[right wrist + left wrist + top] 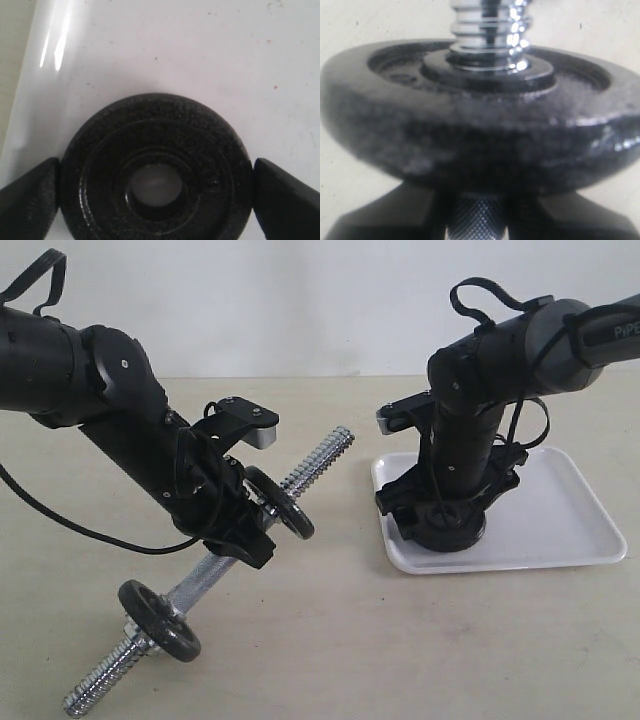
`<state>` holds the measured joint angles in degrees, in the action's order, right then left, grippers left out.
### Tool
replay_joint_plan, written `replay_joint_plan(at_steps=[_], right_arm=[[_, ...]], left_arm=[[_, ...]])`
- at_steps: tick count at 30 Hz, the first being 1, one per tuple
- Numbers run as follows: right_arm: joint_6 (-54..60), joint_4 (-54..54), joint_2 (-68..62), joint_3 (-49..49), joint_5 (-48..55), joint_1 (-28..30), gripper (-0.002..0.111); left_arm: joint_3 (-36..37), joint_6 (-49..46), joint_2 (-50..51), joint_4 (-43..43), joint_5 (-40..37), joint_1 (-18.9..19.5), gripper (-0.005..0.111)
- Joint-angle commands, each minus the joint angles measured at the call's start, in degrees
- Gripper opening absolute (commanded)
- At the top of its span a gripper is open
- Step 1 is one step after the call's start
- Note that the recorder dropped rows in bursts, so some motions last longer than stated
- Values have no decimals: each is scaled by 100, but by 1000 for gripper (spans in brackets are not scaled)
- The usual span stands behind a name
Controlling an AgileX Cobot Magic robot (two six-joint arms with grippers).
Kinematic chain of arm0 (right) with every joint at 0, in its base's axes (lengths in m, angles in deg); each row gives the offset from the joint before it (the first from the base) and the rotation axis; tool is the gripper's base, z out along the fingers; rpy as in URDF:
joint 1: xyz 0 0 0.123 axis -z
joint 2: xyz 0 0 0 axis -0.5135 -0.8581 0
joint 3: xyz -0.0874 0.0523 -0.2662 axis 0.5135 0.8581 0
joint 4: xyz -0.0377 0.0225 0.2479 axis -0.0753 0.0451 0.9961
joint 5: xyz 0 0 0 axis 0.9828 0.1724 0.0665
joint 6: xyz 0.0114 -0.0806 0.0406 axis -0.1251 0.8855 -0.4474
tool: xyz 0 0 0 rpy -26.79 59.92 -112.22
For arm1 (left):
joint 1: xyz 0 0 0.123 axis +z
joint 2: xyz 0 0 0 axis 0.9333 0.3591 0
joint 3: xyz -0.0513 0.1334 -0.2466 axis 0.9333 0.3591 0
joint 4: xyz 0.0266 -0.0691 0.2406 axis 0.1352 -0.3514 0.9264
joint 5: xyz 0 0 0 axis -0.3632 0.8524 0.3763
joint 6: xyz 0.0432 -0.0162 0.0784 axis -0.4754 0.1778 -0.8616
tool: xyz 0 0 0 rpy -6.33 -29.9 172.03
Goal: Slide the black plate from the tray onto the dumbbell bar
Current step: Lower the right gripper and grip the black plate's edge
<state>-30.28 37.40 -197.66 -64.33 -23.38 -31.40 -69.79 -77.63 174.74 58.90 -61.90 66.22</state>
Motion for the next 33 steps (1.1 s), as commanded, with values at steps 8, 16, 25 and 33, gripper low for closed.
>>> replay_joint_plan(at_steps=[8,16,25,33], right_arm=[[96,129,-847,157,19,54,54],[702,1005,-836,157,-185,54,30],[702,1005,-836,157,-152,54,9],[689,1005,-608,144,-192,65,9]], left_arm=[[-130,33,-352,-285,-112,19,4],[-130,33,-352,-285,-150,19,4],[-130,33,-352,-285,-208,19,4],[-130,33,-352,-285,-185,19,4]])
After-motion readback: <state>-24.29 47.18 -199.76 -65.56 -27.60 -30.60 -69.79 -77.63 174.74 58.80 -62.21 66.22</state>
